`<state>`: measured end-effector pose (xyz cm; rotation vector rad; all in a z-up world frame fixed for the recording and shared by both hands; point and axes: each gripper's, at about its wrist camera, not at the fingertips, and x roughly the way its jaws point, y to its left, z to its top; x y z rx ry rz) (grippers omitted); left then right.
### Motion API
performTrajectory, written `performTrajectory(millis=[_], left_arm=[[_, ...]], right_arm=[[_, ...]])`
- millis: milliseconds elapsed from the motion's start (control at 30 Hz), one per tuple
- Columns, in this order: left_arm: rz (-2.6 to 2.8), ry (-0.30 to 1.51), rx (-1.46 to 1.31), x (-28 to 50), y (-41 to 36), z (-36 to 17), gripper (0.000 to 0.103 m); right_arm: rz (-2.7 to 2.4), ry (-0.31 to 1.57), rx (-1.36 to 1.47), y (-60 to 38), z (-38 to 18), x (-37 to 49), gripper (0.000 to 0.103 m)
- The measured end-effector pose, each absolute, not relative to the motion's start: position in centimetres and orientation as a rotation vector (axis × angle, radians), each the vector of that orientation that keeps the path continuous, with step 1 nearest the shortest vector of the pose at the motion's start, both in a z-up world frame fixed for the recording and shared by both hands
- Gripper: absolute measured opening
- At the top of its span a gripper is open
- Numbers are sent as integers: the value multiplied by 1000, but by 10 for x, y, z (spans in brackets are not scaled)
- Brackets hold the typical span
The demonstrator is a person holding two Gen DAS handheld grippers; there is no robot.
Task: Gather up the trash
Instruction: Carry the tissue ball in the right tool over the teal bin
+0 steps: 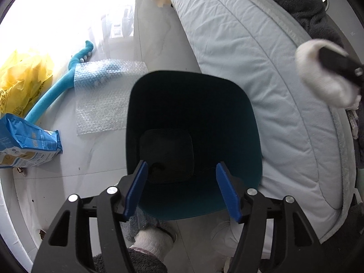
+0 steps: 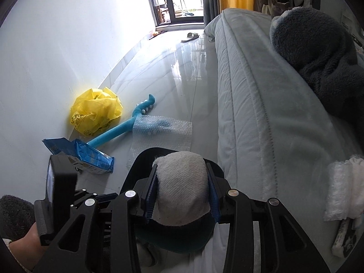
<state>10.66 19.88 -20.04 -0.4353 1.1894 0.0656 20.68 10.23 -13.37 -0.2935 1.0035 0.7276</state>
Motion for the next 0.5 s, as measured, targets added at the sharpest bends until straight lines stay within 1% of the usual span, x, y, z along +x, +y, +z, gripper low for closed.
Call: performTrajectory(millis=[33, 100, 400, 500], left_arm=[[68, 1179, -439, 105, 201, -198, 71], [77, 1158, -444, 100, 207, -192, 72], [104, 1045, -380, 83, 223, -161, 72], [111, 990, -366, 78, 228, -148, 70]], right_arm=[[728, 1015, -295, 105, -138, 208, 40], [724, 1035, -304, 112, -148, 209, 40], [701, 1130, -321, 128, -186, 216, 40], [684, 1159, -333, 132, -200, 217, 40]])
